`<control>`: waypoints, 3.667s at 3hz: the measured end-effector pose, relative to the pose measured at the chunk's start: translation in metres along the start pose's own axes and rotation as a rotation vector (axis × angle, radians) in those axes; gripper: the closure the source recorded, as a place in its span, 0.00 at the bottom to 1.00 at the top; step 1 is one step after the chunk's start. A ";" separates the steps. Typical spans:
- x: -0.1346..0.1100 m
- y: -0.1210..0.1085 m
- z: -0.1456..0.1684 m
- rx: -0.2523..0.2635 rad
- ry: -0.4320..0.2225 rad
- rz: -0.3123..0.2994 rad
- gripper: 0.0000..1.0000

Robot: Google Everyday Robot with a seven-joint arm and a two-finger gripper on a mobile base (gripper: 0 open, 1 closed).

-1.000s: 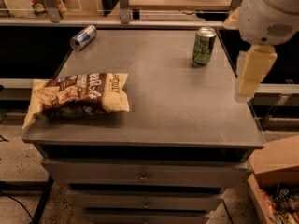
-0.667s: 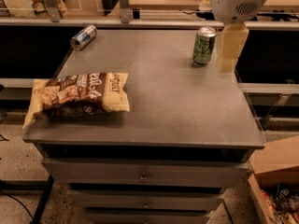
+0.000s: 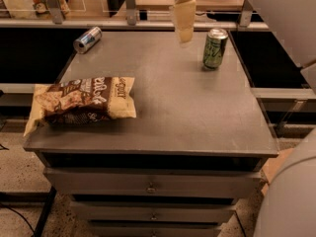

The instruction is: Place redbull can upright

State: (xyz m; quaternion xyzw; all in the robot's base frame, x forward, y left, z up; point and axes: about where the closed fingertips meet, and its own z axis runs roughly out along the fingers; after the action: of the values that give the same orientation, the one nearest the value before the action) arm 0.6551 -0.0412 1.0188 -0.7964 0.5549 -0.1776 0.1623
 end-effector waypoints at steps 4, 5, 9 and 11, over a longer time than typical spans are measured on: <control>-0.065 -0.081 0.056 0.078 -0.085 -0.234 0.00; -0.084 -0.109 0.077 0.109 -0.108 -0.284 0.00; -0.122 -0.168 0.130 0.234 -0.168 -0.436 0.00; -0.133 -0.190 0.149 0.272 -0.111 -0.568 0.00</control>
Offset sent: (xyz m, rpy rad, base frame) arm 0.0349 0.0468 -0.0094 -0.0290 -0.0086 0.1637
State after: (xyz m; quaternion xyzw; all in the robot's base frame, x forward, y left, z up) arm 0.8380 0.1559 0.9599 -0.8990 0.2718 -0.2447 0.2410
